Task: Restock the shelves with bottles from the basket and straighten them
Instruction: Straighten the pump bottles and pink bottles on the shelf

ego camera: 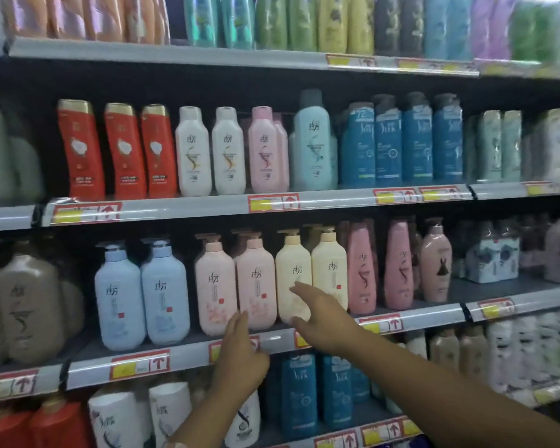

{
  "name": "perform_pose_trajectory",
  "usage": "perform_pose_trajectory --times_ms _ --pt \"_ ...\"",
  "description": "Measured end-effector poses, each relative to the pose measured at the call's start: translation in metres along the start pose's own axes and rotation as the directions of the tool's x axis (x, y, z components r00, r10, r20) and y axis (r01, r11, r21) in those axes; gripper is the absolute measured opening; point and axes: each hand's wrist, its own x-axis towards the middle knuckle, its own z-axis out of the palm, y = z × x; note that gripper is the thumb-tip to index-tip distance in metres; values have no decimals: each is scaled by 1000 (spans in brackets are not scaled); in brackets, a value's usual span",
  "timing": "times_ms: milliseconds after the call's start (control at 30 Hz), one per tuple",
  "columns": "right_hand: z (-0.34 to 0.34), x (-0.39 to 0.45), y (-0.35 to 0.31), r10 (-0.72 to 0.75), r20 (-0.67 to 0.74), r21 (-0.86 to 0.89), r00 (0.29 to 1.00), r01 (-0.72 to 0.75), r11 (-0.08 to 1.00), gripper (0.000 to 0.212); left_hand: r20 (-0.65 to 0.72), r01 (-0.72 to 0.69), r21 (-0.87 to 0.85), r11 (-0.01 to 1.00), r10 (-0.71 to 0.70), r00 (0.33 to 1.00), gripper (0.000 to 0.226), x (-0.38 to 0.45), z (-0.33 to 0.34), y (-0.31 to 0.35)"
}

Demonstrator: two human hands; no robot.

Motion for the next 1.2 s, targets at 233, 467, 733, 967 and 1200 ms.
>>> perform_pose_trajectory --times_ms 233,467,733,967,1200 --pt "-25 -32 75 119 -148 163 982 -94 982 46 -5 -236 -58 970 237 972 66 3 42 76" --pt "-34 -27 149 198 -200 323 959 -126 938 53 7 -405 69 912 406 914 64 36 63 144" --pt "-3 -14 197 235 -232 423 944 -119 898 74 95 -573 414 707 592 800 64 92 69 187" --pt "8 7 206 202 -327 359 923 -76 930 77 141 -631 509 585 666 732 59 115 88 216" --pt "3 25 215 158 -373 124 914 -119 985 74 113 -531 652 542 623 774 49 144 109 215"
